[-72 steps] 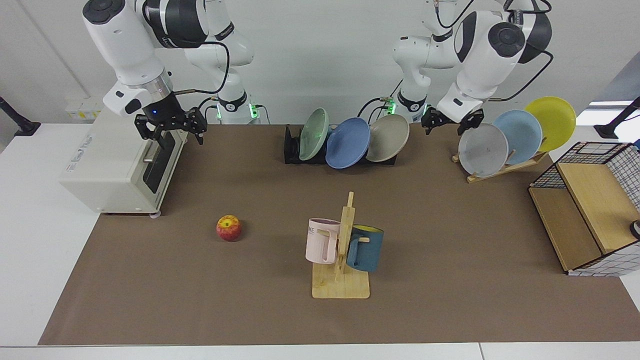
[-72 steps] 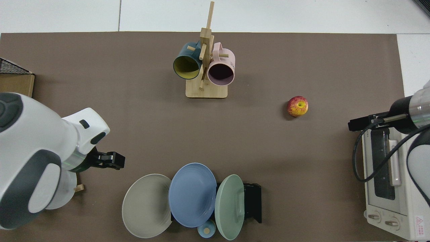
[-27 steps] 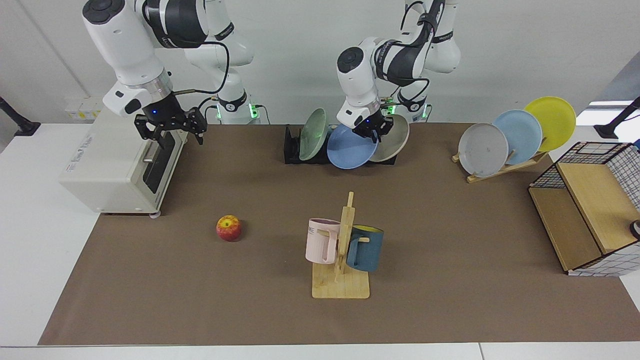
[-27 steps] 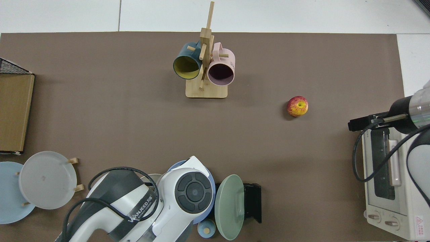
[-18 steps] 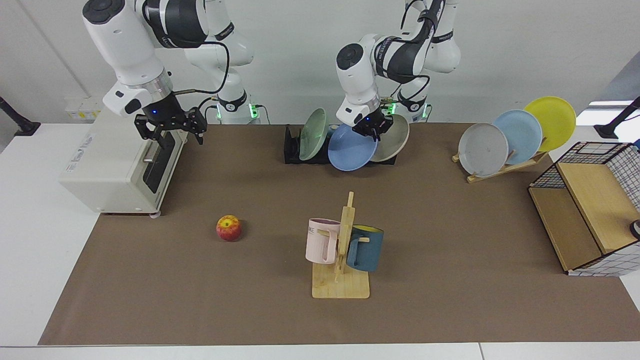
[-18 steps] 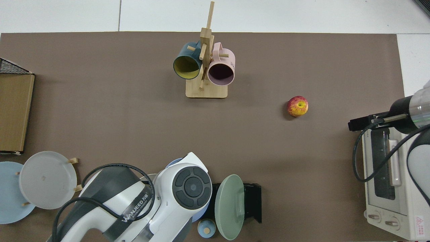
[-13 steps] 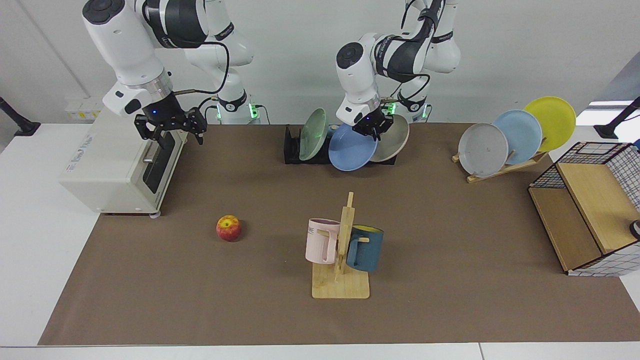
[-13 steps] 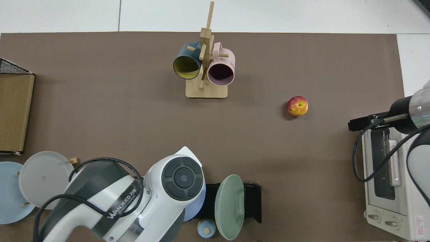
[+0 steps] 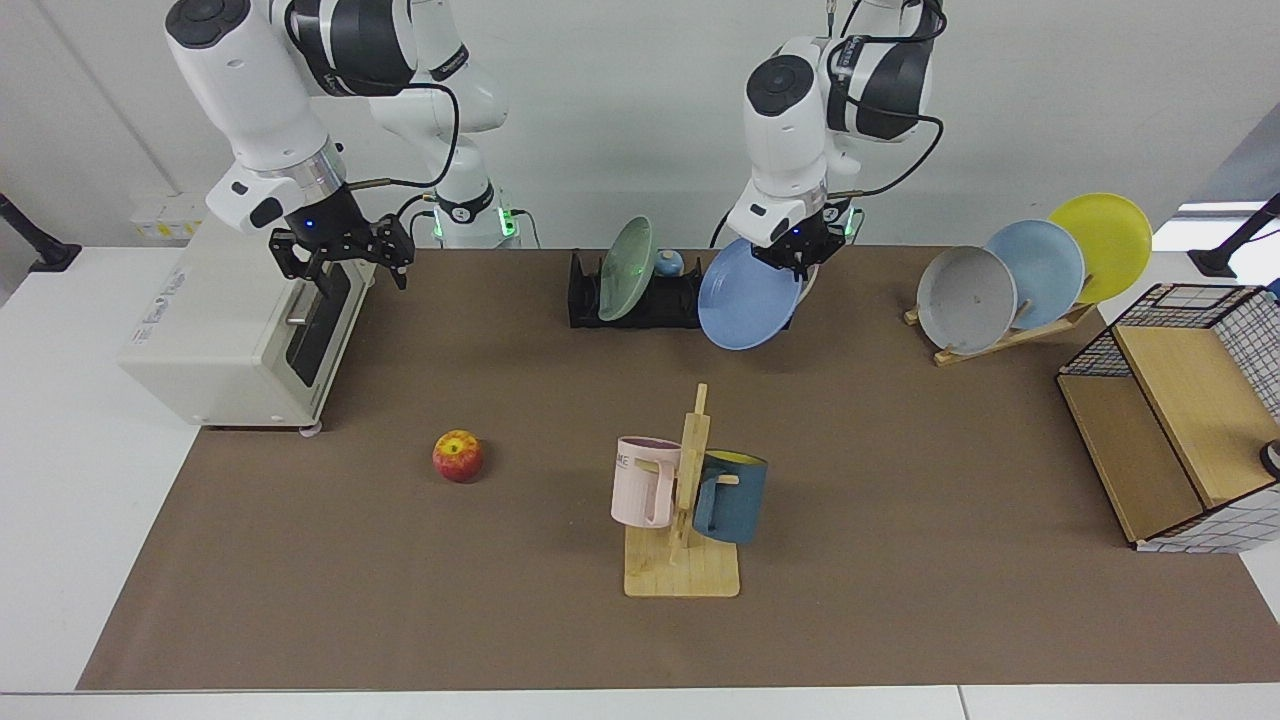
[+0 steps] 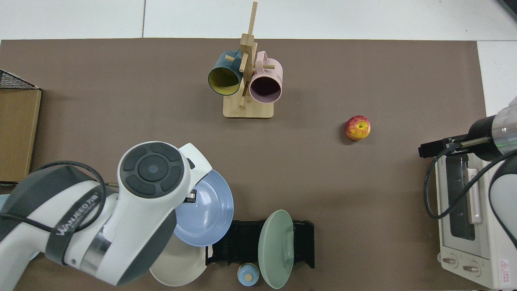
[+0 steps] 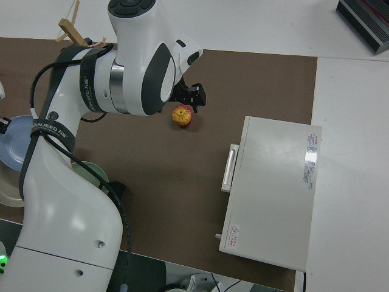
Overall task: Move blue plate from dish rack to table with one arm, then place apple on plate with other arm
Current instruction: 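Lift the blue plate out of the rack with the left gripper, then lower the blue plate onto the table and open the left gripper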
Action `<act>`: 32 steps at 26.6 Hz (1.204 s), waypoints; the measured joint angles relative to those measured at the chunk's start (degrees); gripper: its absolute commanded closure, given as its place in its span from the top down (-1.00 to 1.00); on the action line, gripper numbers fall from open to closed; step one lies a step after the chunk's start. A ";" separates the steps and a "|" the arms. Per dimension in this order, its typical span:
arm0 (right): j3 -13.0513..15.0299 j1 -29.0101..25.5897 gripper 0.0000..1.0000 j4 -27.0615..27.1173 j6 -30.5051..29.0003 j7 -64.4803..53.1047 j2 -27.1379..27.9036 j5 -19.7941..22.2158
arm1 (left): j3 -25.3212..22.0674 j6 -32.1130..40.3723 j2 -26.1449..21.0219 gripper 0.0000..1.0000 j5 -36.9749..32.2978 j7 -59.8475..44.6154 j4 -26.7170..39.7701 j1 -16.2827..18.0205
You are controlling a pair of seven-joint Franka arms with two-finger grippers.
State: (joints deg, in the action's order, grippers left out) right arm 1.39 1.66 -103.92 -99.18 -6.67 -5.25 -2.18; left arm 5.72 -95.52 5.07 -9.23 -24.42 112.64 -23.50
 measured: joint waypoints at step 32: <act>0.00 0.00 1.00 0.00 0.00 0.00 0.00 0.00 | 2.46 -33.18 -15.73 -1.00 31.12 16.30 2.55 7.64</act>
State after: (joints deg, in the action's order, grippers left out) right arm 1.39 1.66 -103.92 -99.18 -6.67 -5.25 -2.18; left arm 8.18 -128.70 -10.66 21.89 -8.12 115.19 -15.87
